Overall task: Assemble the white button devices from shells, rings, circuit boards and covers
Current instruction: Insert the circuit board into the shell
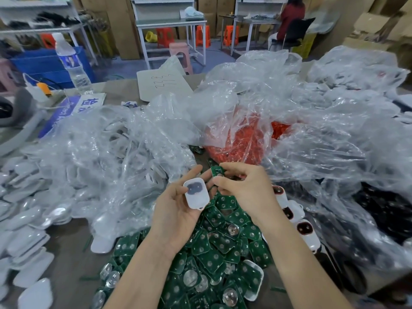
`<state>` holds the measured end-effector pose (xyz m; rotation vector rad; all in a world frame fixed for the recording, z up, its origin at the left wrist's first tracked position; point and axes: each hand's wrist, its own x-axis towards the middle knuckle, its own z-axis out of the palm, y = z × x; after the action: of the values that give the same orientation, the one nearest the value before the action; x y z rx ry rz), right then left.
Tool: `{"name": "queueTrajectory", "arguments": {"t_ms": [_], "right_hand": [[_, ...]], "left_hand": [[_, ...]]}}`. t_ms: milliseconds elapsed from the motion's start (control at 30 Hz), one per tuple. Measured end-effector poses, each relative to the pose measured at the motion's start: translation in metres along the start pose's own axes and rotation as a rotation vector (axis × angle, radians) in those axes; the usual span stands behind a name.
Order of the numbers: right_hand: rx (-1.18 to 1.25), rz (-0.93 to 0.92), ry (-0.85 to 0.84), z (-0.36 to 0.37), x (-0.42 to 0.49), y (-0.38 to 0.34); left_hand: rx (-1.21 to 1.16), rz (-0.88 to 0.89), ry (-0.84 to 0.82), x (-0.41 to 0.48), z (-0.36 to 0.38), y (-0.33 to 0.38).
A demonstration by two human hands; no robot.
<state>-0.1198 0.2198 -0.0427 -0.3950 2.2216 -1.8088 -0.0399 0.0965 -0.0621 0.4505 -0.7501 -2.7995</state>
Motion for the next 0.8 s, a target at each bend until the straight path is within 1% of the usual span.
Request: {"name": "queueTrajectory", "arguments": {"t_ms": [133,167,333,467,567,667,800], "right_hand": [[-0.142,-0.059,0.029,0.001,-0.002,0.002],[-0.146,-0.058,0.031,0.000,-0.002,0.002],[0.169,0.034,-0.043,-0.010,0.002,-0.002],[0.143,-0.012,-0.124,-0.013,0.005,-0.007],[0.198,0.003,-0.228,-0.008,0.006,-0.009],[0.200,-0.005,-0.307,-0.004,0.007,-0.010],[0.126,-0.028,-0.318,-0.002,0.008,-0.011]], "left_hand": [[0.011,-0.009,0.009,0.001,0.000,-0.002],[0.011,-0.014,0.006,0.001,0.000,-0.002],[0.053,-0.033,-0.005,0.001,-0.003,0.001],[0.076,-0.052,-0.014,0.001,-0.005,0.003],[0.100,-0.083,-0.012,0.001,-0.004,0.004],[0.117,-0.105,-0.025,0.001,-0.004,0.004],[0.120,-0.113,-0.048,0.001,-0.005,0.003]]}}
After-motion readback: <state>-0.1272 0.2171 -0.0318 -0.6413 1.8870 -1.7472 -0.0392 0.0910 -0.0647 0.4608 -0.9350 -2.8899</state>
